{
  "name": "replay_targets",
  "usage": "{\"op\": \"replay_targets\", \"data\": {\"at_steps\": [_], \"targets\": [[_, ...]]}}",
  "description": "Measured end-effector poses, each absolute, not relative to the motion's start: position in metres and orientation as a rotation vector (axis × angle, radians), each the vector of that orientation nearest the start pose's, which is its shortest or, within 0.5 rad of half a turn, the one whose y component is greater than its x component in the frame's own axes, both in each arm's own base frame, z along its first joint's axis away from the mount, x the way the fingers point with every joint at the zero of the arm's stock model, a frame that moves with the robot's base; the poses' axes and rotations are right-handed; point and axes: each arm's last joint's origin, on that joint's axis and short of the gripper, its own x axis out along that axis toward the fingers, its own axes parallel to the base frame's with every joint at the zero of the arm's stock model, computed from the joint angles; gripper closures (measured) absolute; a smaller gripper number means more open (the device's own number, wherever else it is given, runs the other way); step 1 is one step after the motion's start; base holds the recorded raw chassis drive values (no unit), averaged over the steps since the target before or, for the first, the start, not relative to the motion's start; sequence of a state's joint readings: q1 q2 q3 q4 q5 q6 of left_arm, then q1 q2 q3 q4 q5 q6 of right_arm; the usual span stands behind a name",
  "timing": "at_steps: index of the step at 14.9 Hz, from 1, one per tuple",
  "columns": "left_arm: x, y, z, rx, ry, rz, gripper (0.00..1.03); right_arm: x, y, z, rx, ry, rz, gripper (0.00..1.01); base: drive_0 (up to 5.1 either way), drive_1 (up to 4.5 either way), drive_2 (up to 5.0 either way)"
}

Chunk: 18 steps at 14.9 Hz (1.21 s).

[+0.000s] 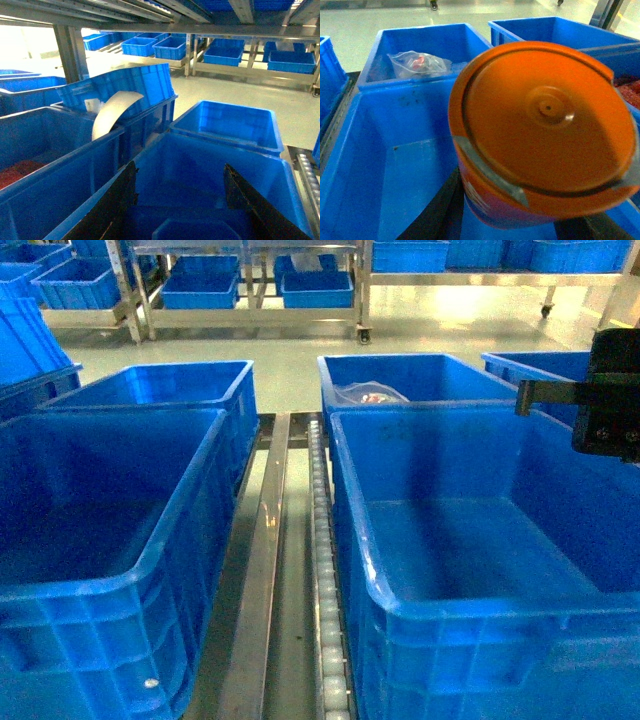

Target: Sort blue parts and orange caps into right shelf containers

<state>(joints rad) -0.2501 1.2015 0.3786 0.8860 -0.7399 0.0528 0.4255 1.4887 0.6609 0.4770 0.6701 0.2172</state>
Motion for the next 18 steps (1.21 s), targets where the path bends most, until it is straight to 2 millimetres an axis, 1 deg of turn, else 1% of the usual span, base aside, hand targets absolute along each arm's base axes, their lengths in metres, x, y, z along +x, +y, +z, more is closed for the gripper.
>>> {"op": "replay_targets", "data": {"at_steps": [6,7,18], "targets": [[0.2221,-0.0367,0.2167,0.02,-0.045,0.488,0.62,0.2745,0.1046,0.1957,0.031,0.271,-0.275,0.61,-0.1,4.07,-4.2],[0.2222,-0.0367,0.2165,0.021,-0.044,0.488,0.62,0.2746,0.1045,0.1955,0.031,0.271,-0.276,0.61,0.2,1.75,-1.4],[0.2222,-0.0367,0.2166,0.021,-0.045,0.488,0.62,0.2747,0.1046,0.1956,0.031,0.271,-0.276,0.61,0.0,0.0,0.0]]}}
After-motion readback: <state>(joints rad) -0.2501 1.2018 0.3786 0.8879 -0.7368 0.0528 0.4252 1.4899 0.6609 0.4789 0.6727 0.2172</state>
